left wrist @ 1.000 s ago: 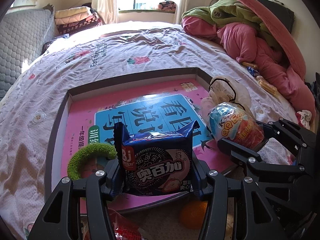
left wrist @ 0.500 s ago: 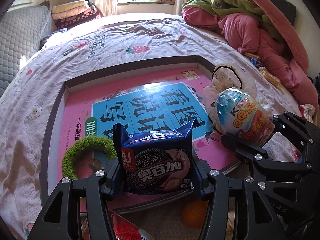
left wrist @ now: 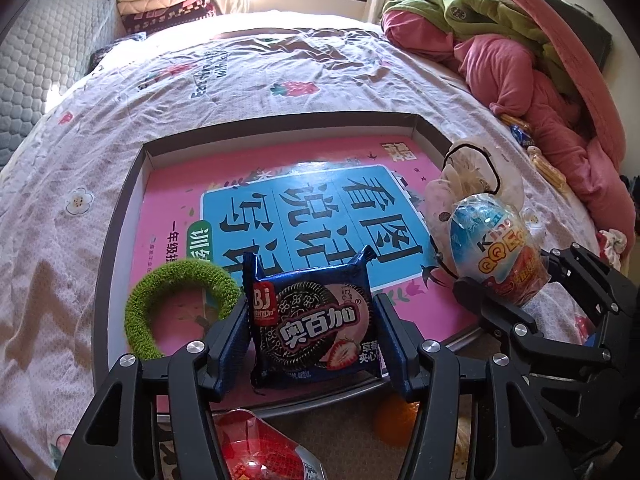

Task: Organize objects
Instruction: 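Lower blue snack packet into tray with left tool while right tool lowers red bag, then open left tool to drop snack packet while right tool releases red bag in tray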

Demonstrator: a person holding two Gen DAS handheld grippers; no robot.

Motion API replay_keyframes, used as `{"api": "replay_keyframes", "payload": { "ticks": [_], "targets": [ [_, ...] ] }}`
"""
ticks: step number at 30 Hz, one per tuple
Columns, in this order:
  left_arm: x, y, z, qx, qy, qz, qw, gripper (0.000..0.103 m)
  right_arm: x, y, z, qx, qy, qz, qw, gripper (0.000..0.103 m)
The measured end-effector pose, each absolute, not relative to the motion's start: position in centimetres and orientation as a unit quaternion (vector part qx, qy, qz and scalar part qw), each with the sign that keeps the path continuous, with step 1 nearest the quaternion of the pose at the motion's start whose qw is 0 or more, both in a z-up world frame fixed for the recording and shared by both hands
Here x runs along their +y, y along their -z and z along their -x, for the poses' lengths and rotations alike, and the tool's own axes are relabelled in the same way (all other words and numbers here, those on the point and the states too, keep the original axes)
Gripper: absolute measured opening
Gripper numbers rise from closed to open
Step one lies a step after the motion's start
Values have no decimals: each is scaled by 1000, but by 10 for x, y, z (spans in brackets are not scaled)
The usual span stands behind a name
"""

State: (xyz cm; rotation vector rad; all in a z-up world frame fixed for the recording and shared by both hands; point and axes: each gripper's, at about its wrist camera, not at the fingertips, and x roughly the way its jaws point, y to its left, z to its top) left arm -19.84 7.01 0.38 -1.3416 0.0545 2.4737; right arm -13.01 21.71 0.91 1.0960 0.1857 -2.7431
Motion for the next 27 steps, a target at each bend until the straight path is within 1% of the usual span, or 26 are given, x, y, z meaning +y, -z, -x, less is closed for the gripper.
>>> {"api": "replay_keyframes", "payload": {
  "ticks": [12,27],
  "targets": [
    [68,-9,197,14,-869,468,161,62,208,-11,126,79,923,-360,107,52],
    [71,-17,192,13,-871,460,171,62,206,-11,126,76,924,-358,113,52]
  ]
}}
